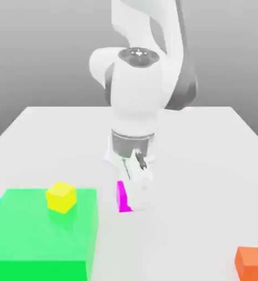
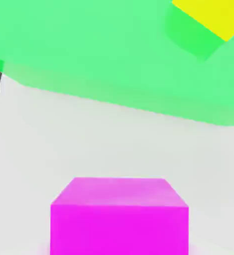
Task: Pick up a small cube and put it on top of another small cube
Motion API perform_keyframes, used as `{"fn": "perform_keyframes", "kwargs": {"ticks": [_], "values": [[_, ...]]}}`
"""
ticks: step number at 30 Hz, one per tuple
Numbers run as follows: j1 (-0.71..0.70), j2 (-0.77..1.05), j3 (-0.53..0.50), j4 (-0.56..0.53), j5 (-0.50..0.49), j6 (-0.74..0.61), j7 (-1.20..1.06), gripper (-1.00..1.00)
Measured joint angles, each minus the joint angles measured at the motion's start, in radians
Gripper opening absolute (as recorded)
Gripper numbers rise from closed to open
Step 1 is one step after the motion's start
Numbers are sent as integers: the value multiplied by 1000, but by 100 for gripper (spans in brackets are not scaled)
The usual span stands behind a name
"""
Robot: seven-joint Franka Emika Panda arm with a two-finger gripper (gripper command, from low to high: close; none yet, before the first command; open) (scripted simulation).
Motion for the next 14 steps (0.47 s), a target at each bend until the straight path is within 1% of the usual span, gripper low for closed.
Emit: {"fn": "perform_keyframes", "kwargs": {"ticks": [5, 7, 10, 11, 14], "values": [[-97, -117, -134, 11, 37, -122, -103, -100], [-117, -104, -158, 1, 40, -98, -119, -100], [-124, -22, -162, -27, 36, 12, -120, -100], [-125, 1, -161, -34, 35, 42, -119, 100], [-125, 1, -161, -34, 35, 42, -119, 100]]}}
